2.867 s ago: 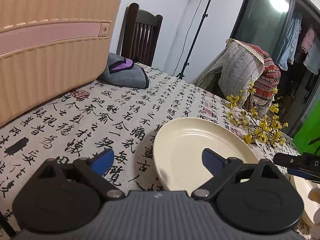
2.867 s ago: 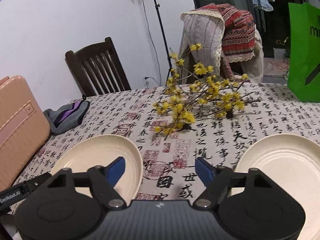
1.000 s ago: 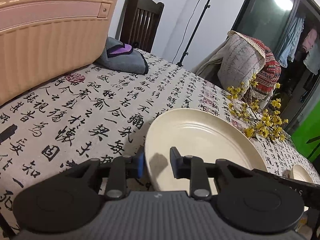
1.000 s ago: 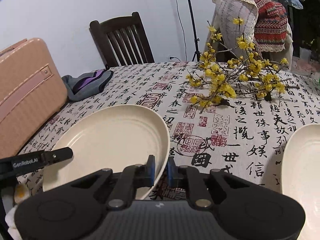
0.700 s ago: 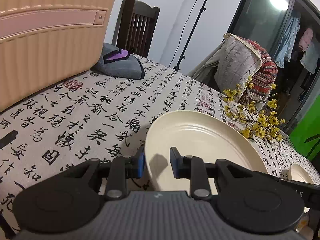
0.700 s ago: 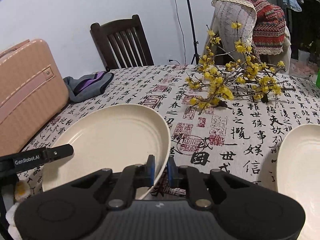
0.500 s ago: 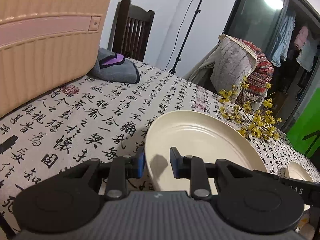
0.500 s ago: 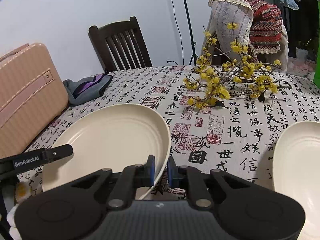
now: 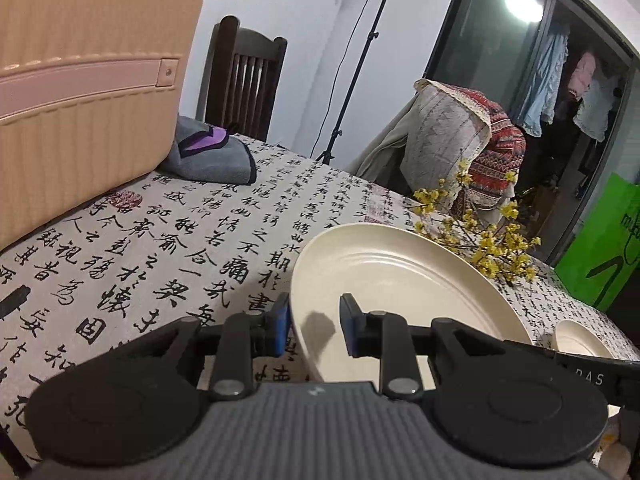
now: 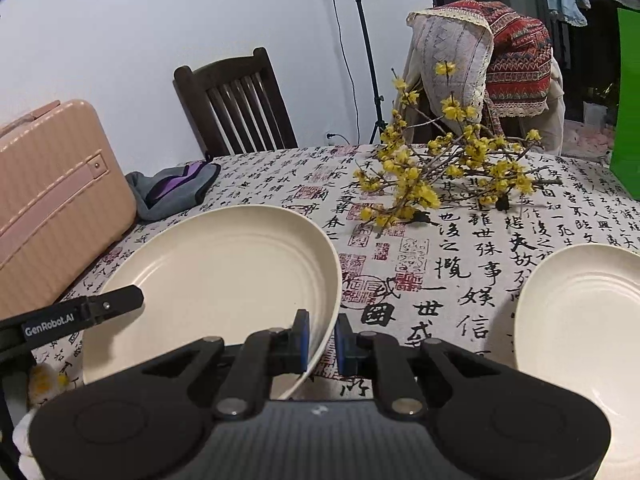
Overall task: Organize plates and bowls
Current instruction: 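Lift the gripped cream plates off the table with both grippers, then carry the held cream plates with both grippers toward the blue bowls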
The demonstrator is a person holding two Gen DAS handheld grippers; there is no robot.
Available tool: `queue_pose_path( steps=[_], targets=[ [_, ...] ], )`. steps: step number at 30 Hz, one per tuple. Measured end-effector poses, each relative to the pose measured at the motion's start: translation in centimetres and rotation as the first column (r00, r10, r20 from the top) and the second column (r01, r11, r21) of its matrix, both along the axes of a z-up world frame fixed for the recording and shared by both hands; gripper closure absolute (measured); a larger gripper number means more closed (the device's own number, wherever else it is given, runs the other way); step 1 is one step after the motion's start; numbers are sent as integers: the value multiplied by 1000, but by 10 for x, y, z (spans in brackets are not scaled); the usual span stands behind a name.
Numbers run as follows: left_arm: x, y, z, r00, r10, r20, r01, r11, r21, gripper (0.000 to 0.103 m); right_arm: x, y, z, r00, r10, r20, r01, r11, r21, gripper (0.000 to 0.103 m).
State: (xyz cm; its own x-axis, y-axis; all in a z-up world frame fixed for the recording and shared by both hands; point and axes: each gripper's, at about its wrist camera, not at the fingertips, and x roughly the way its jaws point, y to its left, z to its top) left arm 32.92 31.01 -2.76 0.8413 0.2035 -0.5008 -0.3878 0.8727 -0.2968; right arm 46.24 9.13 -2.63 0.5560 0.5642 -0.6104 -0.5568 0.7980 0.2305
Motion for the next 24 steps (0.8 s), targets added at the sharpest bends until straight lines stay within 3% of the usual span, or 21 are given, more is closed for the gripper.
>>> queue_pose_path(
  steps=[24],
  targets=[
    [-24,-42,21,994,-100,52,97,993,60,77,-38,-54,22,997,-71,27,70,997,33,90]
  ],
)
